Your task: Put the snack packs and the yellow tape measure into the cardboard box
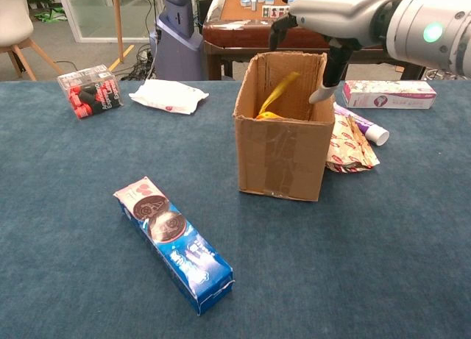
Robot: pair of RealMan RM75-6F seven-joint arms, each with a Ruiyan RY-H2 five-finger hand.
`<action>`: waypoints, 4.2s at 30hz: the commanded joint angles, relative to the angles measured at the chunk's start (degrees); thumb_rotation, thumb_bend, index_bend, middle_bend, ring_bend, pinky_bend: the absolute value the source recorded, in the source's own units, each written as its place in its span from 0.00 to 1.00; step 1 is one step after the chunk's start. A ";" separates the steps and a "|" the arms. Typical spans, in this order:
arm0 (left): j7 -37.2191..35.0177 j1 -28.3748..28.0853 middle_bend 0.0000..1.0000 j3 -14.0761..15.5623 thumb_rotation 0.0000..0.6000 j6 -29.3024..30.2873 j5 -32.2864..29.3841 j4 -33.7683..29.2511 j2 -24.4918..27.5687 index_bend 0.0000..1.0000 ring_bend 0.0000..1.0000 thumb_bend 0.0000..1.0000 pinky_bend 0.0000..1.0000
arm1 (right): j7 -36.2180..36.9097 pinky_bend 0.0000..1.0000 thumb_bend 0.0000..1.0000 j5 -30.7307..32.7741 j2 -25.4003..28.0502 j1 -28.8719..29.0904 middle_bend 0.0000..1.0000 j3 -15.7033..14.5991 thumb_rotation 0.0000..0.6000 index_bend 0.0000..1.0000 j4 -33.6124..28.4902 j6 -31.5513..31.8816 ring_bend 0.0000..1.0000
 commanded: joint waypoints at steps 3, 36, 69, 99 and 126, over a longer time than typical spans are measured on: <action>-0.11 0.00 0.34 -0.04 1.00 -0.08 -0.15 0.14 0.01 0.39 0.32 0.26 0.62 | 0.68 0.02 0.00 -1.53 1.63 -0.79 0.17 -0.52 1.00 0.24 -1.94 1.05 0.07; 1.76 -0.28 0.34 0.22 1.00 -0.32 0.18 0.08 -0.84 0.39 0.32 0.26 0.62 | 11.35 0.02 0.00 -14.87 23.67 -17.32 0.22 -9.82 1.00 0.25 -7.81 3.61 0.07; 0.19 -0.16 0.34 0.04 1.00 -0.18 -0.05 -0.02 -0.26 0.39 0.32 0.26 0.62 | -0.22 0.02 0.19 4.13 0.30 -7.13 0.17 -9.01 1.00 0.26 16.00 -10.98 0.07; -0.27 0.00 0.34 0.01 1.00 0.05 0.05 -0.17 0.11 0.39 0.32 0.26 0.62 | 1.92 0.02 0.78 6.91 -5.94 -3.52 0.00 -10.61 1.00 0.09 21.75 -15.13 0.00; -0.66 0.15 0.34 0.09 1.00 0.30 0.35 -0.39 0.36 0.39 0.32 0.26 0.62 | -0.96 0.02 0.84 12.97 -7.83 -0.81 0.00 -13.24 1.00 0.09 23.68 -16.03 0.00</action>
